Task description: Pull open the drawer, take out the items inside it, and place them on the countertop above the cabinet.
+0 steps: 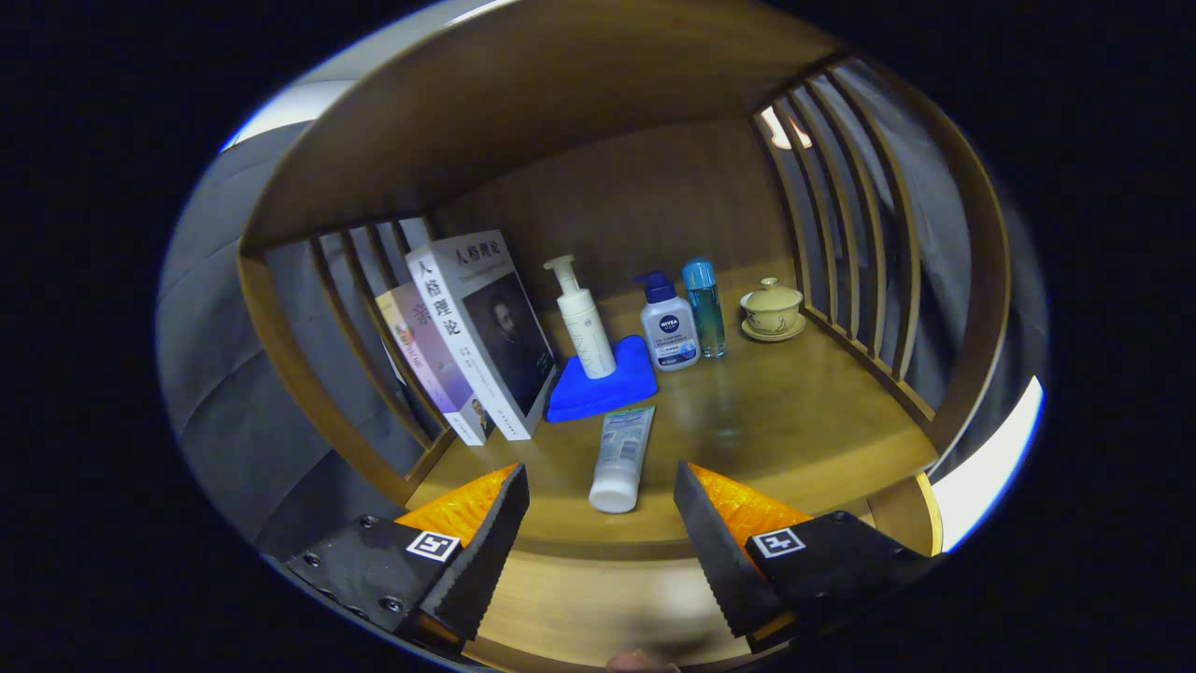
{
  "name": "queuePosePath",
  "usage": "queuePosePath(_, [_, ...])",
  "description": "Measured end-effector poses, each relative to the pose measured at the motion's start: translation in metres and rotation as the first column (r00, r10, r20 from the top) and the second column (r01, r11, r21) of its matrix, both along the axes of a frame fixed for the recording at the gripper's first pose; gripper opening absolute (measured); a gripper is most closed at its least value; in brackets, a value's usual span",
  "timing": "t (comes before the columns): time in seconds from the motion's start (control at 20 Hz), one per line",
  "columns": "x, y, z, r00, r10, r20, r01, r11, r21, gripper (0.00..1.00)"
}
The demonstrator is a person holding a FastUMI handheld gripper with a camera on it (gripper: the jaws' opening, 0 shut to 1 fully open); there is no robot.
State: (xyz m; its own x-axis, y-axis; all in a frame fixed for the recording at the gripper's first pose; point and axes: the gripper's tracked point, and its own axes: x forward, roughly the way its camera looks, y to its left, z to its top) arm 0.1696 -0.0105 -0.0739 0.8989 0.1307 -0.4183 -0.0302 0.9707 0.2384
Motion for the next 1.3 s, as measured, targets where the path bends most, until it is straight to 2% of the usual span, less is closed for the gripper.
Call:
queuePosePath(0.35, [-0.076,0.031,0.005,0.983,0.039,0.181,-0.019,0.993,-0.115,0.98])
queuePosePath(0.65, [-0.141,0.036,0.015,0.935,0.051,0.351,0.023,0.979,-0.203,0.98])
queuePosePath(0.75, [-0.16,0.036,0.012,0.926,0.044,0.374,0.03,0.981,-0.191,0.98])
queuePosePath(0.95, [-0.187,0.022,-0.003,0.921,-0.051,0.386,0.117,0.982,-0.149,0.98])
queuePosePath(1.1, [-0.201,0.018,-0.013,0.916,-0.062,0.397,0.141,0.975,-0.173,0.98])
queuePosePath(1.3, [-0.213,0.026,-0.038,0.923,-0.03,0.384,0.116,0.972,-0.202,0.98])
